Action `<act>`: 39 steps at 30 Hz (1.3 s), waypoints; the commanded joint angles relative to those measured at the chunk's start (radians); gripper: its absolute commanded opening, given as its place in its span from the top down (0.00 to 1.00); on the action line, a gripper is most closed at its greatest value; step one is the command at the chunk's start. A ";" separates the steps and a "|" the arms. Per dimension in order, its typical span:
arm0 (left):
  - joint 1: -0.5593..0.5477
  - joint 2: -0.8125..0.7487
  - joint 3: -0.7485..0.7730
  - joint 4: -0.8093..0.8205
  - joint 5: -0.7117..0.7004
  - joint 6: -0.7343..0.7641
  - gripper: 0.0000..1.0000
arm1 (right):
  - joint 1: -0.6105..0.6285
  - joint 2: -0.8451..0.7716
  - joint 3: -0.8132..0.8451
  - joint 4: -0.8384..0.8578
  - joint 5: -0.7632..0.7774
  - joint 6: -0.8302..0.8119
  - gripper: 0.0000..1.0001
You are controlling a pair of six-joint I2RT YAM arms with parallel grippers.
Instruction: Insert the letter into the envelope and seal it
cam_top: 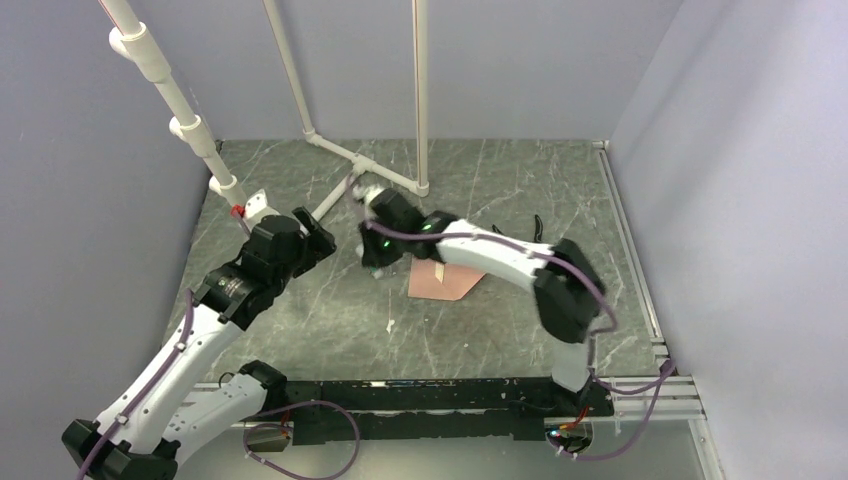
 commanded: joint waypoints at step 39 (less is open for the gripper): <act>0.029 0.385 0.215 0.958 1.206 0.058 0.80 | -0.340 -0.687 -0.307 0.598 -0.359 0.607 0.94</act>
